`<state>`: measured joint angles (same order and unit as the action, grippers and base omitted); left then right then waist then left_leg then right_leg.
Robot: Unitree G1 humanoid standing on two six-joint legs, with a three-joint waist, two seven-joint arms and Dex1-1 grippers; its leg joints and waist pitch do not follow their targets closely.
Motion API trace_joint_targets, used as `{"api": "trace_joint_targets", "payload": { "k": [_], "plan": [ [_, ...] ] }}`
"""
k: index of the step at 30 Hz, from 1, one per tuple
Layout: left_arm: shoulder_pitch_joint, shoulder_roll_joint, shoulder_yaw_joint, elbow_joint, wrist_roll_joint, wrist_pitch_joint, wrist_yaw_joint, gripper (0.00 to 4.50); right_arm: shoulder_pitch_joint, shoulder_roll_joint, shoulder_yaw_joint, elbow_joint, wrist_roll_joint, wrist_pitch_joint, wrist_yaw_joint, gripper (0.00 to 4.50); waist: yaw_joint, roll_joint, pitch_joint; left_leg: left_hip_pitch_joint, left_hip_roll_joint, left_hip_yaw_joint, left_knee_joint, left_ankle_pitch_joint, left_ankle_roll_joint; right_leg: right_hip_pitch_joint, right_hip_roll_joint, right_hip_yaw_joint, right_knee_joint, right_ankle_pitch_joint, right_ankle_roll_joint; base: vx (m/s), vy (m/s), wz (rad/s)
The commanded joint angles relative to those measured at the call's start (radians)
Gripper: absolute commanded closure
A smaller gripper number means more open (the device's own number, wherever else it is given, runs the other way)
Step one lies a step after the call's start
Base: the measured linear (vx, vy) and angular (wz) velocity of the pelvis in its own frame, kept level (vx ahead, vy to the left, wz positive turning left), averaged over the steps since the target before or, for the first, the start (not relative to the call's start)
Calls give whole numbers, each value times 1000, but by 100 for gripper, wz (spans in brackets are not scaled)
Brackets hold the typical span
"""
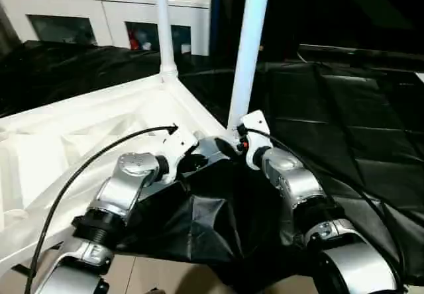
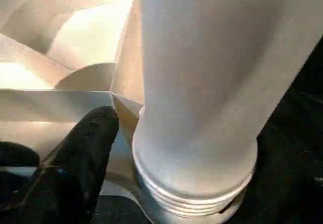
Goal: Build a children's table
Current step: Rotate leg to tighten
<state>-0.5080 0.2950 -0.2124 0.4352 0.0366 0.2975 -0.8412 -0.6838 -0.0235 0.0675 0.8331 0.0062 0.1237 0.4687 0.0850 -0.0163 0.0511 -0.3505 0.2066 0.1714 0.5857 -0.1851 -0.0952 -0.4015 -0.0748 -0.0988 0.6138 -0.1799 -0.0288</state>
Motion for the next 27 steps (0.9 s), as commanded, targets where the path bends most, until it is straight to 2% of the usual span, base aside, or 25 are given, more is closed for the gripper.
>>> {"api": "trace_joint_targets", "payload": {
  "k": [1, 3, 6, 8, 10, 13, 15, 18, 19, 20, 22, 24, 27],
  "plan": [
    [11, -10, -44, -54, -42, -40, -81, 450, 11, 16, 76, -36, 10, -7, 126, 49, 3, -2, -63, -4, 28, -8, -72, -191, 24, 56, -79, 60, -77, -273, -149, 0, 0, 0],
    [30, 25, -45, -78, -61, -52, -142, 450, 26, -28, 91, -80, 14, -22, 215, 49, 3, -6, -64, -3, 27, -4, -69, -172, 37, 54, -78, 63, -75, -243, -157, 0, 0, 0],
    [45, 54, -46, -98, -78, -76, -202, 450, 44, -80, 107, -126, 25, -18, 322, 49, 10, -5, -65, -4, 27, -3, -66, -138, 56, 56, -75, 63, -66, -177, -178, 0, 0, 0],
    [56, 71, -42, -118, -97, -72, -240, 450, 63, -124, 128, -162, 28, -23, 407, 49, 7, -7, -65, -4, 28, -2, -66, -131, 62, 57, -74, 62, -63, -158, -187, 0, 0, 0],
    [62, 86, -41, -130, -108, -70, -268, 450, 74, -154, 141, -185, 30, -28, 462, 49, 9, -6, -63, -2, 29, -2, -66, -148, 62, 57, -76, 61, -66, -187, -188, 0, 0, 0],
    [72, 135, -42, -138, -120, -82, -345, 450, 106, -240, 184, -254, 39, -27, 623, 49, 13, -9, -60, -1, 29, 0, -66, -168, 65, 55, -73, 61, -73, -240, -169, 0, 0, 0],
    [71, 156, -42, -134, -127, -89, -376, 450, 120, -270, 197, -293, 50, -11, 692, 49, 15, -6, -58, 0, 30, -1, -67, -180, 62, 51, -74, 61, -76, -265, -166, 0, 0, 0],
    [70, 170, -42, -130, -130, -92, -394, 450, 129, -287, 205, -321, 63, 7, 732, 49, 20, -8, -58, 2, 31, -2, -68, -187, 55, 51, -73, 61, -77, -280, -163, 0, 0, 0],
    [72, 181, -41, -132, -136, -87, -419, 450, 135, -301, 215, -341, 65, 18, 758, 49, 22, -2, -59, 2, 31, -3, -68, -186, 53, 52, -74, 62, -76, -278, -164, 0, 0, 0],
    [73, 187, -42, -135, -137, -85, -429, 450, 139, -308, 220, -351, 68, 25, 770, 49, 24, -6, -59, 1, 31, -2, -68, -184, 52, 52, -73, 61, -77, -274, -162, 0, 0, 0],
    [73, 195, -45, -137, -142, -82, -446, 450, 144, -315, 224, -362, 74, 32, 782, 49, 26, -5, -60, 2, 30, -2, -67, -181, 51, 52, -72, 61, -75, -264, -167, 0, 0, 0],
    [71, 200, -48, -137, -149, -80, -463, 450, 146, -318, 224, -367, 77, 34, 786, 80, 28, -5, -62, 2, 31, -3, -67, -170, 50, 53, -73, 61, -71, -237, -176, 0, 0, 0],
    [70, 204, -49, -138, -153, -78, -475, 450, 154, -318, 226, -381, 80, 42, 797, 90, 29, -5, -63, 1, 30, -2, -66, -163, 49, 54, -72, 61, -69, -216, -186, 0, 0, 0]
  ]
}}
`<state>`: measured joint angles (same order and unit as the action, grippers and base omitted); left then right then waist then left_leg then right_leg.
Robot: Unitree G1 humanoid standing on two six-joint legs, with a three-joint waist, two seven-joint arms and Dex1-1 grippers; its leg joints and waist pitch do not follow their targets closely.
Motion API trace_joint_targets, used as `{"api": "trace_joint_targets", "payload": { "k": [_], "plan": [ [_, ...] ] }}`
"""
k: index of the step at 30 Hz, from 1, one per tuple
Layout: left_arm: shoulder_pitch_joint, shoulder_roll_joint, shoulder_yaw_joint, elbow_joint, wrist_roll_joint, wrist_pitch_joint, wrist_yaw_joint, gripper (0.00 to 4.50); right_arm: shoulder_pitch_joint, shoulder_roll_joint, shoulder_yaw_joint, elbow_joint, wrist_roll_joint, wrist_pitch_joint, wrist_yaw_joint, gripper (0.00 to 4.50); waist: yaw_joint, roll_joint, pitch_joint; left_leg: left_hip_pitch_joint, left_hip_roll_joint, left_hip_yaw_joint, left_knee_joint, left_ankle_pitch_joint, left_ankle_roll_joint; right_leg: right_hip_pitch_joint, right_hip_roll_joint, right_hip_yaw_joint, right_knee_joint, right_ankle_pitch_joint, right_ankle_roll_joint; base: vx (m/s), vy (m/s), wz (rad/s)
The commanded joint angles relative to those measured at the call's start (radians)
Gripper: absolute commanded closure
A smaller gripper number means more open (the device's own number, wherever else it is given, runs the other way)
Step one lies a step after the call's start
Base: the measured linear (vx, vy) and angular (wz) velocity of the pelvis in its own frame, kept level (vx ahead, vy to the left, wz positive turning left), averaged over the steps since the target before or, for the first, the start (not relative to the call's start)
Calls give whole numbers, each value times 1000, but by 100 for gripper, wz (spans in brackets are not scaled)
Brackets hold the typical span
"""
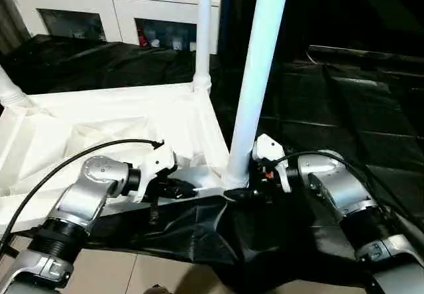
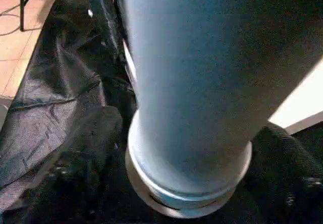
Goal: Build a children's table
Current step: Rotate leg to tighten
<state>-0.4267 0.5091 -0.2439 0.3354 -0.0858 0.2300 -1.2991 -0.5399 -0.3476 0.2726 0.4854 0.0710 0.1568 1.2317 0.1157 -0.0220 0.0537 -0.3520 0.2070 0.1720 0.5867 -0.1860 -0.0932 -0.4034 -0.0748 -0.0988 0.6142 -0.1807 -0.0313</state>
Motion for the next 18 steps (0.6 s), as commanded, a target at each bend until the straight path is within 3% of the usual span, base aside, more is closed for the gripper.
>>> {"api": "trace_joint_targets", "payload": {
  "k": [1, 8, 12, 15, 18],
  "plan": [
    [-11, -10, -18, -38, -31, -11, -19, 450, 14, 5, 22, -41, 15, 14, 38, 111, -2, 1, -65, 2, 30, -3, -67, -162, 47, 56, -72, 61, -70, -216, -183, 0, 0, 0],
    [-5, -10, -17, -52, -32, -2, -13, 450, 23, 4, 33, -55, 17, 24, 48, 155, 2, -4, -62, 4, 31, -4, -70, -183, 40, 54, -76, 61, -76, -275, -164, 0, 0, 0],
    [2, -16, -13, -53, -27, 1, -2, 450, 24, 14, 36, -48, 16, 30, 33, 172, 0, -6, -64, 3, 31, -4, -68, -173, 40, 54, -75, 61, -74, -261, -163, 0, 0, 0],
    [-2, -40, -10, -42, -11, 6, 49, 450, 27, 48, 14, -33, 14, 43, -36, 176, -1, -7, -63, 3, 30, -3, -69, -174, 36, 54, -74, 61, -74, -253, -166, 0, 0, 0],
    [-31, -98, 7, -4, 25, 35, 183, 450, -4, 150, -52, 83, -16, 30, -284, 176, -13, -5, -60, 6, 28, -5, -73, -204, 7, 50, -75, 61, -82, -309, -155, 0, 0, 0]
  ]
}}
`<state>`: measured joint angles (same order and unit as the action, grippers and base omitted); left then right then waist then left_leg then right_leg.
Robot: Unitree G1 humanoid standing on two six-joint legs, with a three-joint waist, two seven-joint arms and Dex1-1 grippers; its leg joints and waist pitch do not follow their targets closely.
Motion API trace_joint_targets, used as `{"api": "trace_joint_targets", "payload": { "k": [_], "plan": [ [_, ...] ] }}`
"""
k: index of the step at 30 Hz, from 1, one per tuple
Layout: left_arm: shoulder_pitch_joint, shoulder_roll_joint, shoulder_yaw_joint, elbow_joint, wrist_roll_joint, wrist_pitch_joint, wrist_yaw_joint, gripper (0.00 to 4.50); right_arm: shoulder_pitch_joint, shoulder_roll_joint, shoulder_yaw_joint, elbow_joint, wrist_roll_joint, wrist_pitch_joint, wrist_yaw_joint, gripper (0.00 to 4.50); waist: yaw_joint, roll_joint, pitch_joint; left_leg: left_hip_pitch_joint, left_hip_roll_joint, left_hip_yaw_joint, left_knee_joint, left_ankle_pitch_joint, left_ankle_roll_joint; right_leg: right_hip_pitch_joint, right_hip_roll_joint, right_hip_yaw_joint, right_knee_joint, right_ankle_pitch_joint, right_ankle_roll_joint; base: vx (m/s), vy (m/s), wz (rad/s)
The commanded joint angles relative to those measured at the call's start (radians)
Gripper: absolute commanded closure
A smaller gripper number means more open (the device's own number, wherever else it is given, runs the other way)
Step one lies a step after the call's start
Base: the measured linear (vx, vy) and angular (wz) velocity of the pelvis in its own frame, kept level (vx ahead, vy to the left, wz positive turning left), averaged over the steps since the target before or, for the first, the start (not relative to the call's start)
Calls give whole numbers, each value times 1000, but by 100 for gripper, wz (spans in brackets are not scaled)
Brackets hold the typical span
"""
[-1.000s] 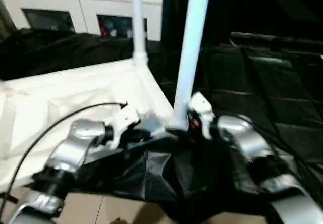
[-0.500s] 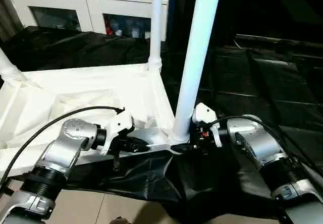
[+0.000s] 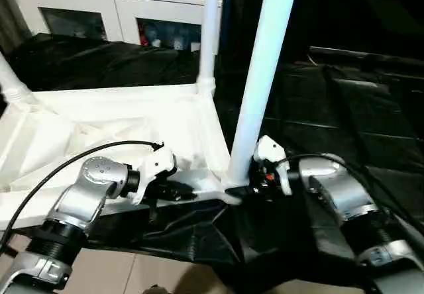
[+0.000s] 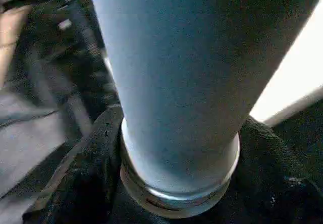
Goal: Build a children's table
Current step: Rotate leg to tighten
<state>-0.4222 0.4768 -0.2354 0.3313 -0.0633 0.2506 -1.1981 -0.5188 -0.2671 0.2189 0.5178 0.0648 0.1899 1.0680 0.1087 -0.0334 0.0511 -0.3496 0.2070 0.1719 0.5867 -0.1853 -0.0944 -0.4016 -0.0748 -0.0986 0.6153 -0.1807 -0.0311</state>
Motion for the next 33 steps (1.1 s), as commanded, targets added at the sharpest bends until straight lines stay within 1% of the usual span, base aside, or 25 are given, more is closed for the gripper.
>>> {"api": "trace_joint_targets", "payload": {
  "k": [1, 2, 3, 4, 6, 7, 8, 9, 10, 11, 12, 13, 14, 15, 18, 19, 20, 22, 23, 24, 25, 26, 27, 30, 33],
  "plan": [
    [-36, -68, -1, 2, 4, 16, 89, 450, -27, 73, -1, 56, -11, -3, -130, 176, -10, 6, -56, 3, 28, -7, -74, -217, 1, 49, -76, 59, -84, -333, -150, 0, 0, 0],
    [-44, -84, 3, 12, 12, 23, 122, 450, -34, 98, -15, 81, -11, 4, -182, 176, -10, 8, -58, 4, 27, -10, -75, -225, -5, 52, -77, 57, -85, -352, -144, 0, 0, 0],
    [-61, -116, 8, 32, 30, 28, 188, 450, -48, 132, -28, 121, -18, 3, -260, 176, -15, 7, -59, 7, 27, -8, -73, -225, -11, 48, -77, 60, -87, -352, -142, 0, 0, 0],
    [-70, -135, 12, 44, 42, 30, 229, 450, -56, 154, -34, 145, -23, 2, -308, 176, -17, 11, -57, 7, 26, -9, -74, -229, -13, 47, -76, 60, -89, -357, -141, 0, 0, 0],
    [-95, -191, 28, 69, 58, 50, 333, 450, -79, 216, -63, 201, -16, 11, -416, 177, -19, 17, -59, 9, 25, -10, -73, -241, -16, 48, -78, 59, -92, -370, -136, 0, 0, 0],
    [-106, -214, 32, 80, 62, 57, 375, 450, -93, 245, -81, 226, -12, 18, -472, 177, -21, 14, -58, 9, 26, -9, -73, -244, -14, 46, -77, 60, -94, -368, -135, 0, 0, 0],
    [-114, -229, 34, 87, 64, 61, 403, 450, -102, 264, -92, 243, -10, 21, -509, 177, -21, 14, -59, 9, 24, -9, -72, -241, -13, 46, -77, 59, -94, -365, -136, 0, 0, 0],
    [-119, -242, 32, 90, 70, 64, 421, 450, -116, 282, -100, 269, -17, 16, -548, 177, -19, 15, -62, 7, 24, -10, -73, -232, -12, 48, -76, 59, -90, -348, -137, 0, 0, 0],
    [-125, -256, 29, 96, 77, 62, 437, 450, -128, 301, -104, 293, -22, 5, -574, 177, -20, 18, -62, 7, 25, -10, -73, -230, -12, 47, -76, 60, -89, -338, -140, 0, 0, 0],
    [-129, -270, 20, 99, 84, 56, 440, 450, -141, 326, -112, 314, -19, -11, -590, 142, -20, 19, -62, 5, 25, -9, -73, -229, -12, 47, -75, 60, -88, -320, -143, 0, 0, 0],
    [-129, -271, 20, 99, 84, 55, 441, 450, -142, 327, -112, 315, -19, -12, -590, 142, -20, 18, -64, 4, 25, -10, -73, -222, -10, 50, -76, 59, -85, -296, -148, 0, 0, 0],
    [-130, -273, 14, 100, 86, 48, 433, 450, -148, 339, -123, 319, -7, -12, -585, 121, -19, 17, -64, 3, 25, -9, -72, -217, -7, 51, -75, 60, -83, -281, -149, 0, 0, 0],
    [-130, -274, 11, 99, 87, 44, 428, 450, -152, 346, -131, 321, 1, -11, -582, 107, -18, 18, -66, 1, 25, -8, -72, -201, 2, 53, -74, 61, -78, -237, -158, 0, 0, 0],
    [-128, -275, 9, 97, 88, 43, 422, 450, -157, 350, -135, 326, 4, -9, -577, 105, -19, 18, -66, 1, 25, -8, -72, -199, 5, 53, -75, 61, -77, -231, -160, 0, 0, 0],
    [-110, -254, 10, 71, 81, 41, 388, 450, -155, 333, -110, 315, -23, -17, -555, 74, -18, 17, -65, 1, 26, -7, -73, -198, 10, 53, -75, 60, -78, -232, -163, 0, 0, 0],
    [-101, -245, 9, 61, 80, 39, 379, 450, -151, 320, -95, 309, -41, -35, -549, 74, -17, 19, -65, 1, 26, -8, -73, -202, 9, 53, -76, 60, -78, -237, -163, 0, 0, 0],
    [-93, -235, 7, 53, 76, 29, 361, 450, -144, 304, -80, 297, -56, -51, -538, 62, -17, 18, -65, 1, 26, -7, -73, -206, 6, 53, -77, 60, -79, -247, -161, 0, 0, 0],
    [-75, -215, 3, 36, 67, 25, 328, 450, -132, 272, -64, 279, -71, -80, -499, 62, -20, 18, -63, -1, 26, -8, -74, -214, 7, 53, -77, 60, -80, -258, -156, 0, 0, 0],
    [-59, -197, 0, 22, 57, 16, 293, 450, -120, 243, -61, 260, -65, -93, -449, 62, -19, 18, -64, -1, 27, -8, -74, -215, 9, 55, -77, 60, -80, -258, -154, 0, 0, 0],
    [-53, -189, -1, 15, 51, 10, 275, 450, -115, 230, -59, 250, -62, -98, -427, 62, -19, 17, -64, -1, 27, -7, -73, -213, 21, 55, -77, 61, -81, -250, -155, 0, 0, 0],
    [-48, -182, -1, 10, 47, 13, 263, 450, -111, 220, -58, 240, -59, -104, -409, 62, -19, 17, -64, -1, 27, -7, -73, -213, 21, 55, -77, 61, -81, -250, -155, 0, 0, 0],
    [-38, -162, -5, -1, 39, 5, 229, 450, -100, 191, -56, 214, -53, -109, -367, 62, -18, 14, -62, -1, 26, -6, -73, -206, 28, 54, -75, 61, -81, -251, -158, 0, 0, 0],
    [-26, -134, -8, -14, 26, -1, 180, 450, -88, 154, -52, 181, -45, -117, -302, 62, -17, 13, -64, 0, 27, -6, -72, -203, 31, 56, -75, 61, -80, -247, -157, 0, 0, 0],
    [-18, -102, -7, -25, 11, -16, 124, 450, -75, 103, -41, 143, -34, -119, -210, 62, -17, 15, -62, 0, 29, -5, -72, -198, 42, 52, -73, 63, -77, -226, -168, 0, 0, 0],
    [-12, -71, -4, -42, -10, -12, 65, 450, -69, 52, -21, 113, -30, -114, -120, 62, -17, 15, -61, 0, 29, -5, -73, -210, 41, 53, -73, 61, -78, -245, -173, 0, 0, 0]
  ]
}}
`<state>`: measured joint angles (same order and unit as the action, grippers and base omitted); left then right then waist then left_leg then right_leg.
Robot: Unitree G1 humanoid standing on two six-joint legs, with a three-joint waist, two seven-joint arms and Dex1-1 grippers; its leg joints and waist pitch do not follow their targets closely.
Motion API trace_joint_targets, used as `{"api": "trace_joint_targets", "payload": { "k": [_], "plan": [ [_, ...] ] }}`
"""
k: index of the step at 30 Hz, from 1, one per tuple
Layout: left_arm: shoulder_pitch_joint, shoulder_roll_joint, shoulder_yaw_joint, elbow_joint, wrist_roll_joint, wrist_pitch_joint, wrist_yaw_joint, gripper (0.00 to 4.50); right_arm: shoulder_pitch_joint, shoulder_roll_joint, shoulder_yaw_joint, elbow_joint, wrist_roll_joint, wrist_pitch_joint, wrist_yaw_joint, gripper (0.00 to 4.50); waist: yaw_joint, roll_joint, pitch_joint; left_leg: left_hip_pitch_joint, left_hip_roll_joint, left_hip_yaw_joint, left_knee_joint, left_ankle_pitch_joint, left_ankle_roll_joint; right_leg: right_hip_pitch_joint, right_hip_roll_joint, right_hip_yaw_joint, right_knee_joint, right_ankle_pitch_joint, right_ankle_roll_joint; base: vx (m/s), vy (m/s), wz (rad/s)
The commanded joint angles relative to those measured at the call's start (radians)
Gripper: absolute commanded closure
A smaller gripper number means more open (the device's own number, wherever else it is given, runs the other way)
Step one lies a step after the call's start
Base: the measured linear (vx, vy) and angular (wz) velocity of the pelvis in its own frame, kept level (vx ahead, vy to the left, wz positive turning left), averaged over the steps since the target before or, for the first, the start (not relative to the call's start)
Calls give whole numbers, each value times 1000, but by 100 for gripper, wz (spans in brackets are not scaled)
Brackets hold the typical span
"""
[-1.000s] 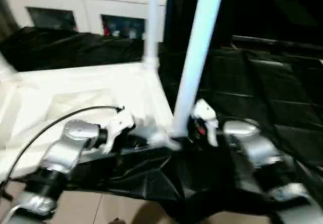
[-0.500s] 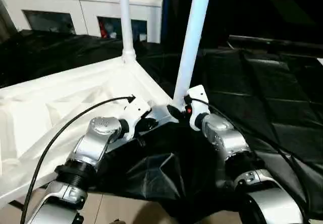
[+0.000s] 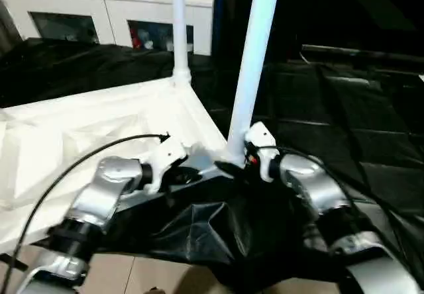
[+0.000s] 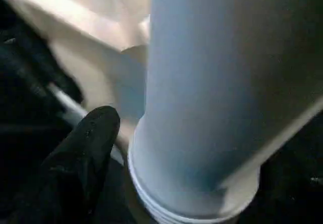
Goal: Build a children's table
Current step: Rotate leg to tighten
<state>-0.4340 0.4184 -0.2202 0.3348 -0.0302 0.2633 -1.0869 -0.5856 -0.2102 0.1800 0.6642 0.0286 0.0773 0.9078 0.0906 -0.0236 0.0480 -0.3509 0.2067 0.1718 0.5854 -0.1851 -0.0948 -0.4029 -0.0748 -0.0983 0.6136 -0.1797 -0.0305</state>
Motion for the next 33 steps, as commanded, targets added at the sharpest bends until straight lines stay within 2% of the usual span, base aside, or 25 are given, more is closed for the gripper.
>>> {"api": "trace_joint_targets", "payload": {
  "k": [1, 5, 8, 9, 14, 18, 19, 23, 24, 27, 29, 33],
  "plan": [
    [2, -6, -19, -51, -47, -27, -61, 450, 0, -17, 24, -41, 7, -4, 63, 62, 1, 5, -57, 2, 30, -4, -71, -213, 42, 54, -73, 61, -77, -250, -174, 0, 0, 0],
    [-6, 37, -25, -53, -63, -27, -139, 450, 16, -91, 73, -104, 17, 10, 225, 62, 6, 4, -58, 3, 30, -4, -69, -207, 47, 55, -72, 61, -76, -252, -175, 0, 0, 0],
    [-8, 48, -30, -54, -70, -26, -162, 450, 20, -105, 78, -124, 20, 18, 255, 62, 11, 6, -59, 2, 30, -3, -69, -198, 49, 55, -71, 60, -74, -231, -182, 0, 0, 0],
    [-11, 50, -32, -56, -75, -23, -175, 450, 23, -111, 76, -136, 30, 26, 273, 62, 13, 3, -59, 2, 30, -3, -69, -194, 49, 55, -72, 61, -73, -229, -185, 0, 0, 0],
    [-7, 52, -35, -61, -86, -18, -197, 450, 37, -127, 84, -168, 54, 46, 323, 62, 23, 3, -58, 4, 31, -3, -69, -202, 45, 54, -73, 60, -75, -252, -181, 0, 0, 0],
    [5, 58, -40, -72, -93, -17, -211, 450, 43, -130, 90, -182, 59, 56, 338, 98, 24, 2, -58, 3, 31, -4, -69, -199, 40, 54, -73, 60, -76, -259, -174, 0, 0, 0],
    [7, 60, -42, -73, -93, -18, -213, 450, 44, -130, 91, -185, 59, 60, 339, 107, 22, -3, -59, 2, 31, -4, -69, -193, 41, 54, -73, 60, -75, -254, -175, 0, 0, 0],
    [11, 63, -47, -70, -88, -24, -214, 450, 48, -129, 94, -191, 57, 67, 342, 138, 23, -3, -58, 3, 31, -4, -69, -189, 42, 53, -73, 60, -76, -267, -168, 0, 0, 0],
    [11, 65, -46, -68, -87, -25, -211, 450, 49, -128, 96, -194, 57, 70, 344, 143, 22, -7, -58, 2, 31, -3, -69, -188, 42, 53, -73, 60, -76, -268, -167, 0, 0, 0],
    [14, 69, -42, -62, -80, -29, -202, 450, 51, -122, 103, -195, 54, 75, 343, 172, 23, -4, -57, 3, 31, -4, -70, -194, 40, 53, -74, 60, -77, -281, -163, 0, 0, 0],
    [19, 64, -41, -61, -72, -31, -187, 450, 53, -112, 101, -194, 54, 76, 332, 176, 23, 3, -58, 3, 31, -5, -70, -199, 35, 52, -74, 60, -77, -279, -163, 0, 0, 0],
    [24, 54, -38, -71, -70, -28, -166, 450, 57, -97, 89, -187, 59, 80, 307, 178, 22, -1, -58, 3, 31, -5, -70, -203, 33, 53, -74, 60, -78, -278, -164, 0, 0, 0]
  ]
}}
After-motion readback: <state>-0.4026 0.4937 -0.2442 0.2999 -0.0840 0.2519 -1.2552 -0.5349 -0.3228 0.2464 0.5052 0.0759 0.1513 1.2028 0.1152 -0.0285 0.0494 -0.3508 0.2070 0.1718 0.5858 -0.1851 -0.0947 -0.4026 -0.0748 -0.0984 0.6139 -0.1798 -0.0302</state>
